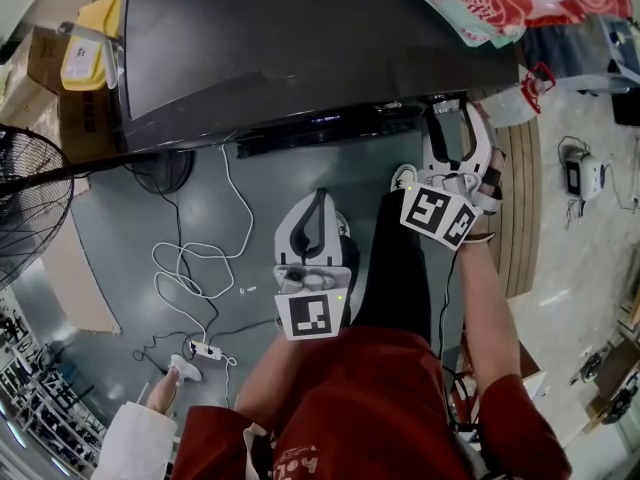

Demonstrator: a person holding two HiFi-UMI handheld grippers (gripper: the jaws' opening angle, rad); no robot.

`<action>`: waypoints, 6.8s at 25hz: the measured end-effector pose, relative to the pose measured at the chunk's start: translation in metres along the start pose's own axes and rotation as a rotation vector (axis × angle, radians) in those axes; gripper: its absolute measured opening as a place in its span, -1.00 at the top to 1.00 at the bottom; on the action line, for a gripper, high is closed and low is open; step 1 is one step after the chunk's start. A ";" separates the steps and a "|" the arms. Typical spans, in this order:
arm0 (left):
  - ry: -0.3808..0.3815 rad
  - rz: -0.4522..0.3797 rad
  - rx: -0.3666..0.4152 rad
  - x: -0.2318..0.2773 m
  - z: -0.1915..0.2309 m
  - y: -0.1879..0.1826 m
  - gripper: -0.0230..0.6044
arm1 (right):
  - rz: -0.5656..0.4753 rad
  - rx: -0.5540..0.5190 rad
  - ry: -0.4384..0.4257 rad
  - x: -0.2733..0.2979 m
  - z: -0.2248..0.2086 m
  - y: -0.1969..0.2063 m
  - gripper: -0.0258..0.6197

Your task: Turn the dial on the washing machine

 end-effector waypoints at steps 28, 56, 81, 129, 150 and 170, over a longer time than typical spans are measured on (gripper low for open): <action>-0.014 -0.003 0.001 -0.001 -0.001 0.001 0.90 | -0.044 0.420 -0.129 0.001 -0.007 0.000 0.06; -0.032 -0.018 0.010 -0.001 0.003 -0.006 0.90 | -0.081 0.802 -0.255 0.001 -0.013 0.006 0.06; -0.021 -0.014 0.010 0.002 -0.006 -0.006 0.90 | -0.103 1.121 -0.364 0.003 -0.016 0.014 0.06; -0.101 -0.066 0.068 -0.063 0.042 -0.080 0.90 | 0.034 1.361 -0.521 -0.104 0.035 -0.016 -0.06; -0.078 -0.116 0.100 -0.116 0.063 -0.179 0.90 | -0.296 0.930 -0.328 -0.202 -0.057 -0.147 -0.06; -0.082 -0.341 0.211 -0.131 0.059 -0.283 0.90 | -0.629 0.611 -0.103 -0.267 -0.138 -0.236 -0.04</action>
Point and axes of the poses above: the fingertips, and each gripper's own axes: x forward along the fingers, z to its left, y out of its underside, the point moved 1 cm from there along -x, backward along the fingers, and after that the axes turned 5 degrees about x, right-handed, at the moved point
